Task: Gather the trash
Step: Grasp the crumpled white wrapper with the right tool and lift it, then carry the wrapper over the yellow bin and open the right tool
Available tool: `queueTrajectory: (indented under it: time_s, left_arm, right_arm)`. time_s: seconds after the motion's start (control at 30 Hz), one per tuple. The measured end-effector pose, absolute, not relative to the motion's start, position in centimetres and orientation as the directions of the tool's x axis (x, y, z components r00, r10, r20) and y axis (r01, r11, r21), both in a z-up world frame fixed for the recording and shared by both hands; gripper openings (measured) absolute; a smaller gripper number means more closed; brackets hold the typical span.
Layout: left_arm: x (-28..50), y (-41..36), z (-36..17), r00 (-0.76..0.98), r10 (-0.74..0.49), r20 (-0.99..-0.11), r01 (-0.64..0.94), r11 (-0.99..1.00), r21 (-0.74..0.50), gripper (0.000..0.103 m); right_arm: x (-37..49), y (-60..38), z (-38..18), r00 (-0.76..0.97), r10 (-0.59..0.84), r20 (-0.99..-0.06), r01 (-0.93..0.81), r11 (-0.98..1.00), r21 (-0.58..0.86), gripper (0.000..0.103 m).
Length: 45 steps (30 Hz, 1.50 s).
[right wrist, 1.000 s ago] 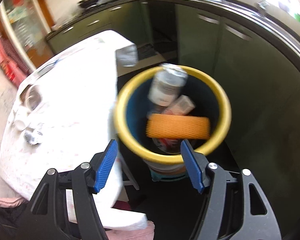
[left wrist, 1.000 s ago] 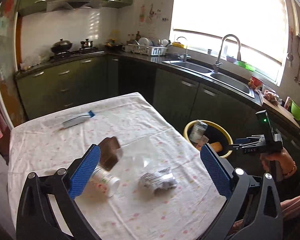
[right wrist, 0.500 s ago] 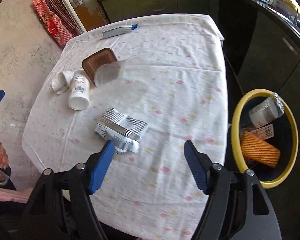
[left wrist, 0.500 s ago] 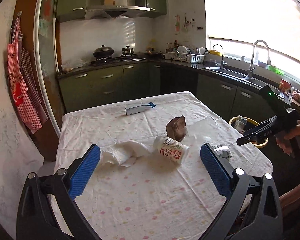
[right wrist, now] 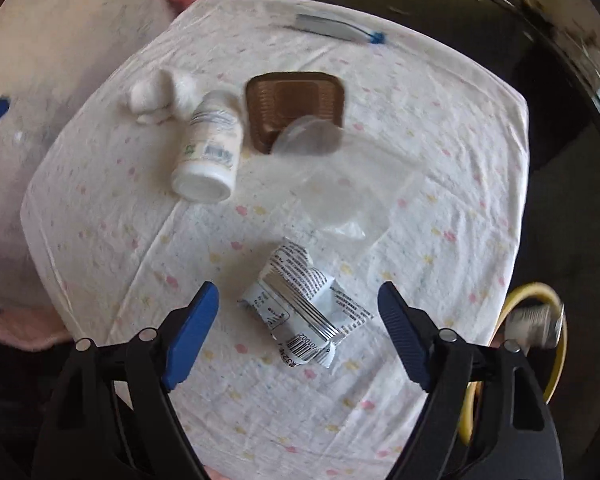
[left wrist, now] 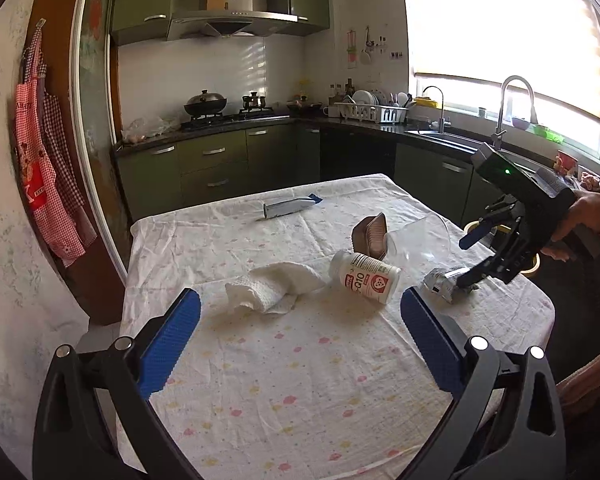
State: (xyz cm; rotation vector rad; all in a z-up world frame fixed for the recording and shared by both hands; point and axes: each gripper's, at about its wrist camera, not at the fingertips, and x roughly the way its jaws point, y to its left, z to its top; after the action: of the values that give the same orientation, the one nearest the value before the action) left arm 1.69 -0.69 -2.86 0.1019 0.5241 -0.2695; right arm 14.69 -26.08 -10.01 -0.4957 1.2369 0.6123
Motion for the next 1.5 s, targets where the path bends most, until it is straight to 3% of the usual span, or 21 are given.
queueTrajectory:
  time_s: [0.37,0.5,0.57,0.7,0.9,1.5]
  left_arm:
    - [1.2,0.6,-2.5,0.849,-0.17,-0.5,0.214,0.976,0.03,0.098]
    - [1.7,1.0,-2.6,0.841,-0.173,-0.513,0.208,0.978,0.011,0.098]
    - [1.9,1.0,-2.8,0.839,-0.172,-0.517,0.206,0.979,0.009,0.098]
    - [2.1,0.9,-3.2,0.83,-0.174,-0.53,0.211,0.977,0.009,0.098]
    - [2.2,1.0,-3.5,0.823,-0.172,-0.541,0.205,0.979,0.001,0.098]
    - [2.0,-0.3,-3.4,0.817,-0.193,-0.544,0.234,0.972,0.007,0.098]
  right_arm:
    - [17.0,-26.5,-13.6,0.025,0.094,-0.995,-0.807,0.589,0.035,0.08]
    - [16.9,-25.4,-13.9,0.001,0.091,-0.996,-0.825,0.563,0.051,0.065]
    - [16.7,-25.2,-14.2,-0.006,0.08,-0.997,-0.823,0.566,0.05,0.064]
    - [16.6,-24.9,-14.5,-0.003,0.089,-0.996,-0.804,0.592,0.055,0.046]
    - [15.7,-25.1,-13.3,0.014,0.149,-0.989,-0.789,0.609,0.08,0.032]
    - [13.7,-30.9,-7.1,0.155,0.237,-0.959,-0.73,0.681,0.05,0.026]
